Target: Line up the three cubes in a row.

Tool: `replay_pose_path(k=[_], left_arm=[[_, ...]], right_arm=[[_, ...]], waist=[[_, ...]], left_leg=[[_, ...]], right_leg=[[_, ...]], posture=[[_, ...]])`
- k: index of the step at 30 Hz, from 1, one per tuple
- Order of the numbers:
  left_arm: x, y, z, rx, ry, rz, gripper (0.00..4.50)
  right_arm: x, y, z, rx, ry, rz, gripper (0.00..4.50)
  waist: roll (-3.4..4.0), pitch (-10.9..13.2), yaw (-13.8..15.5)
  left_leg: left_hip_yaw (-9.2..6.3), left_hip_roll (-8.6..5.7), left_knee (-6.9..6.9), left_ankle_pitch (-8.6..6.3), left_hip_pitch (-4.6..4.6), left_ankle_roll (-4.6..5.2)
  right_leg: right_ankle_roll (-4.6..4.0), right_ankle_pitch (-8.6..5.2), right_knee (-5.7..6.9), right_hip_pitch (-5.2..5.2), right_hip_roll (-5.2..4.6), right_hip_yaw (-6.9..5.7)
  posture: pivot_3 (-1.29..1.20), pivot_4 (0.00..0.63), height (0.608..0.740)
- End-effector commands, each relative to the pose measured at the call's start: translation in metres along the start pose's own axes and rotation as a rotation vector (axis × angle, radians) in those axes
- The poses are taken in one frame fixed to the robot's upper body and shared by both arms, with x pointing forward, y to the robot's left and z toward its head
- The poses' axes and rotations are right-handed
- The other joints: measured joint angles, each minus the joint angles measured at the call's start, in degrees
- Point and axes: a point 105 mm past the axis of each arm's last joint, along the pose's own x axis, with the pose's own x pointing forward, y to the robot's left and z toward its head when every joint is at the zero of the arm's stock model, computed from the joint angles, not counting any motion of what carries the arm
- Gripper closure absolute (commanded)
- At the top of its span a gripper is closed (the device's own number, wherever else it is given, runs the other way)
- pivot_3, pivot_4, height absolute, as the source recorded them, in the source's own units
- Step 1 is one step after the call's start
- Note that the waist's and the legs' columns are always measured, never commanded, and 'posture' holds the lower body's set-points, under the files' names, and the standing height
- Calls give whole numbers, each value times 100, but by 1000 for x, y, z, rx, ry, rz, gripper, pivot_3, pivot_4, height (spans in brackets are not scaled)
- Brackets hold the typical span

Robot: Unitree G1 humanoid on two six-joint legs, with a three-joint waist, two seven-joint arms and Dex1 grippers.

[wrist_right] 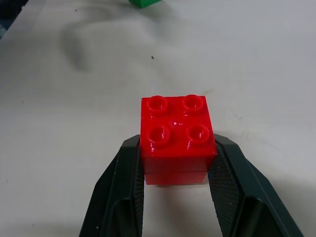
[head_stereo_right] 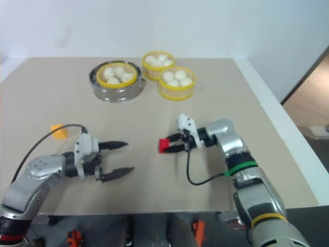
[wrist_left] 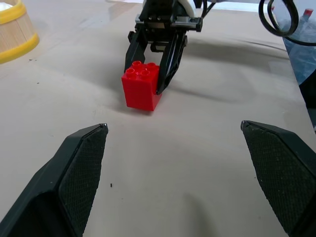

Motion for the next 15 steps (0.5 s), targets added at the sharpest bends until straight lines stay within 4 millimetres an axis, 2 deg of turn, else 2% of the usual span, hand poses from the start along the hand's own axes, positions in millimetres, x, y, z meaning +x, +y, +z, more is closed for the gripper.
replay_pose_path(k=[1, 7, 9, 13, 14, 15], left_arm=[[-2, 4, 12, 45, -16, 11, 0], [0, 7, 11, 55, -6, 5, 0], [0, 8, 11, 58, -5, 3, 0], [2, 11, 13, 58, -12, 6, 0], [2, 11, 13, 56, -15, 8, 0], [2, 13, 14, 52, -23, 19, 0]], right_arm=[[-5, -6, 8, -34, -14, -32, 3277], [-8, -8, 2, 4, -7, -56, 3277], [-9, -9, 2, 8, -11, -65, 2255], [-13, -10, 8, 7, -42, -75, 1041], [-14, -11, 11, -4, -47, -79, 517], [-16, -10, 16, -6, -61, -80, 272]], waist=[[0, 0, 0], [0, 0, 0], [0, 0, 0], [1, 0, 0], [0, 0, 0], [1, 0, 0]], left_leg=[[0, 0, 1, 0, 0, 0], [3, 0, 1, 2, 1, -1], [2, 0, 0, 2, 1, -2], [3, 0, -1, 2, 1, -2], [2, 0, -1, 2, 1, -1], [2, 0, -1, 2, 1, -1]], right_leg=[[-2, 0, 0, 0, 0, 0], [-1, 3, 0, 0, 0, 2], [3, 5, 0, 0, 1, 2], [4, 4, 0, -1, 2, 3], [4, 4, 0, -1, 2, 3], [4, 4, 0, 0, 2, 2]], posture=[[0, 150, 740], [0, 150, 740], [0, 150, 740], [0, 150, 740], [0, 150, 740], [0, 150, 740]])
